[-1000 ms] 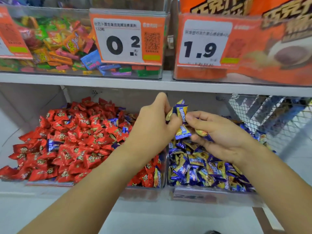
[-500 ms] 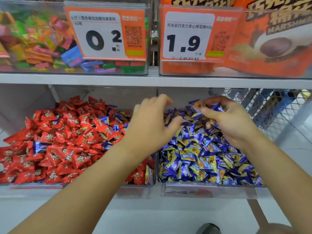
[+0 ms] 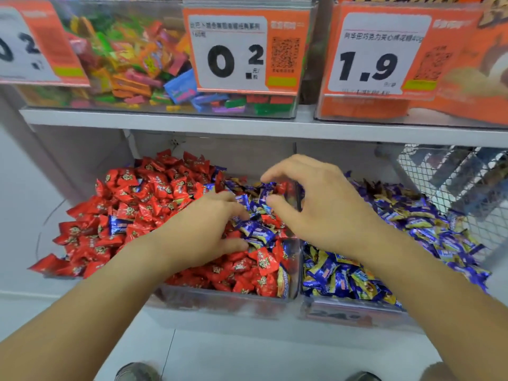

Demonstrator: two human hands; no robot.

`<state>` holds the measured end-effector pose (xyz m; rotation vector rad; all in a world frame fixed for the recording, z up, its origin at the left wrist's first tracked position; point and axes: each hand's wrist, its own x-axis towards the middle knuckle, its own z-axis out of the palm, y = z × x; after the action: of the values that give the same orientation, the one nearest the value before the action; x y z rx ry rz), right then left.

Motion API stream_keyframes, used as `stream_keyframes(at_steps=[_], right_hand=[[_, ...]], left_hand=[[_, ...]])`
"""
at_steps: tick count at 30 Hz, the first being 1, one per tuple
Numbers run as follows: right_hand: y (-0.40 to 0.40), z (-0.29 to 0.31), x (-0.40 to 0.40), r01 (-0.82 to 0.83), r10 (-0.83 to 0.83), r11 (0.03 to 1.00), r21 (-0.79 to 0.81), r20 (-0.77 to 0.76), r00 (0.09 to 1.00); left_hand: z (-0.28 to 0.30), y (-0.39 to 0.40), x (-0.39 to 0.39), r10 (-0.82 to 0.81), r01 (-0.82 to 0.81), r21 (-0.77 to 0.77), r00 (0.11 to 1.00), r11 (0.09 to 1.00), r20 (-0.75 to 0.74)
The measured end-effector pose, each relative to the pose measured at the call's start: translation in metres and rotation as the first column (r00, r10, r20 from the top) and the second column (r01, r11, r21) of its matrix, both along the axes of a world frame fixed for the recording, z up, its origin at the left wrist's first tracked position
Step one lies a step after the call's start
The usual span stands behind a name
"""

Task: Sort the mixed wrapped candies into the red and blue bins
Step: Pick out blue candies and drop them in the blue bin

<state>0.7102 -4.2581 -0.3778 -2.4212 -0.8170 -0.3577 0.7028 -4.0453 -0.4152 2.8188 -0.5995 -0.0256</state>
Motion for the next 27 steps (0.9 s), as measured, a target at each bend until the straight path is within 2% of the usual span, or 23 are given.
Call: stream_keyframes(at_steps=[2,5,8,12,16,18,20,22,25,27], right_hand=[[0.013,0.005,0.01,-0.083,0.063,0.973,-0.215,-0.096,0.993],[0.037,0.012,0.026,-0.109,-0.025,0.81,-0.577,-0.219,0.975],[0.059,0.009,0.039,-0.171,-0.108,0.694,-0.699,-0.336,0.936],[0.065,0.001,0.046,-0.238,-0.1,0.652,-0.72,-0.393,0.914],[0.056,0.008,0.052,-0.272,-0.037,0.742,-0.613,-0.442,0.896],[0.052,0.014,0.055,-0.276,-0.031,0.781,-0.559,-0.477,0.878],[0.048,0.02,0.06,-0.266,-0.016,0.817,-0.511,-0.481,0.877],[0.046,0.025,0.065,-0.213,-0.017,0.852,-0.478,-0.431,0.902],[0.05,0.021,0.07,-0.107,-0.058,0.881,-0.46,-0.331,0.942],[0.054,0.012,0.071,-0.072,-0.054,0.89,-0.451,-0.26,0.964]], left_hand=[[0.002,0.005,-0.001,0.023,-0.023,0.001,1.0,1.0,-0.009],[0.002,0.008,0.0,0.044,-0.043,0.01,0.999,0.999,-0.022],[0.002,0.011,0.002,0.043,-0.043,-0.003,0.998,0.999,-0.043],[0.005,0.014,0.002,0.052,-0.056,-0.086,0.998,0.995,-0.042],[0.019,0.025,-0.003,0.157,-0.161,-0.354,0.987,0.921,-0.042],[0.024,0.025,-0.002,0.2,-0.188,-0.416,0.98,0.89,-0.013],[0.021,0.018,0.001,0.219,-0.223,-0.445,0.974,0.867,-0.061],[0.014,0.007,0.004,0.23,-0.253,-0.397,0.968,0.882,-0.104],[0.003,-0.006,0.008,0.141,-0.147,-0.102,0.988,0.984,-0.063],[-0.001,-0.008,0.012,0.09,-0.083,0.087,0.993,0.993,-0.073]])
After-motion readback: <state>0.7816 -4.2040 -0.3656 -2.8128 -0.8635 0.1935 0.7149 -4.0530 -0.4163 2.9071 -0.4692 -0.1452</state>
